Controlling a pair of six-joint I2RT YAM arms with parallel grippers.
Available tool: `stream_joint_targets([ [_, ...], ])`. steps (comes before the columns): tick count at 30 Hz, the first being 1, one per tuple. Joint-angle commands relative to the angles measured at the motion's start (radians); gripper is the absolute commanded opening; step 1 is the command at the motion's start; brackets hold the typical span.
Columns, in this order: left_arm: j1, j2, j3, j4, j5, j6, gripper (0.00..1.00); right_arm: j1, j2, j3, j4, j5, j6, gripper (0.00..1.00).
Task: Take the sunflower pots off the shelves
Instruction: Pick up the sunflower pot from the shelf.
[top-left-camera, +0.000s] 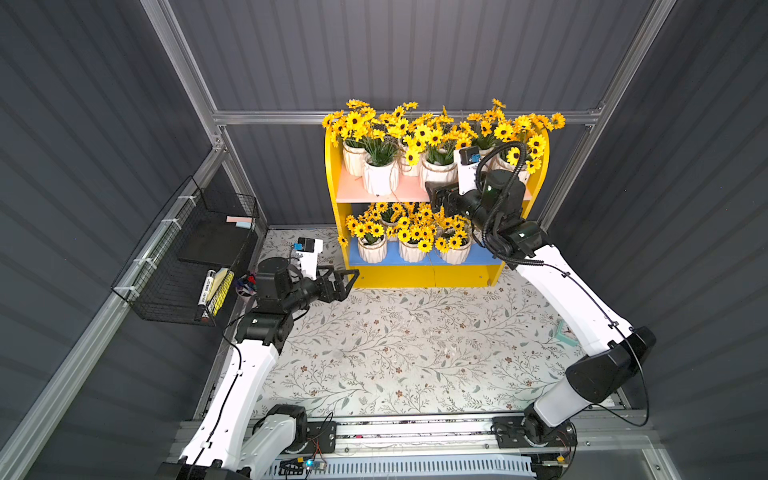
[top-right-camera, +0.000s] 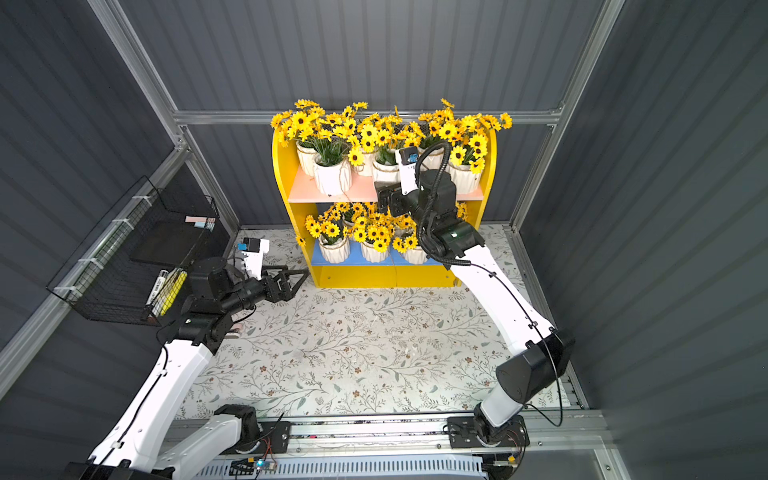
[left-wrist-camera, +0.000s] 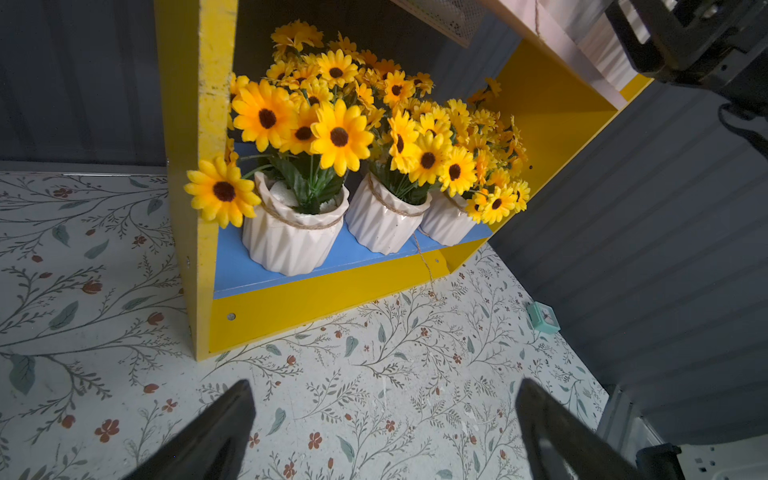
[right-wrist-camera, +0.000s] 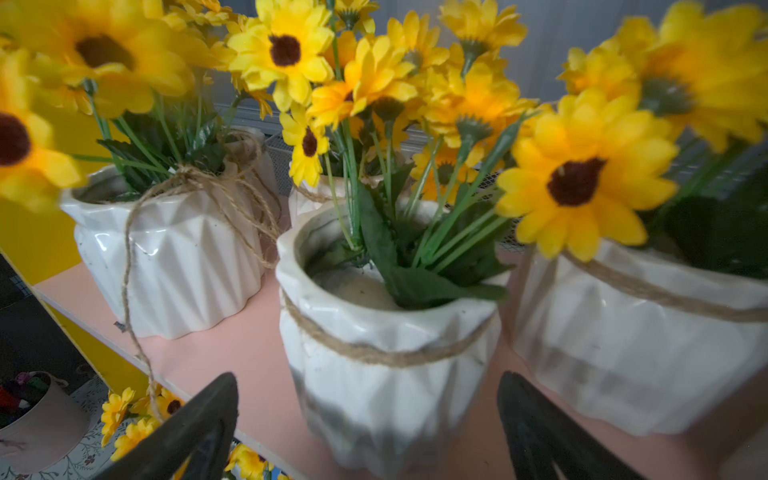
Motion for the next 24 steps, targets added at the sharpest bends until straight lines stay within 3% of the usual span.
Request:
stream_joint_targets([
  [1, -0.006, -0.01, -0.001, 0.017, 0.037, 0.015, 0.99, -0.009, 0.014, 0.031, 0.056, -0.025, 0.01, 0.99],
  [24, -0.006, -0.025, -0.01, 0.018, 0.03, 0.015, 0.99, -0.013, 0.1, 0.015, 0.223, 0.007, 0.007, 0.99],
])
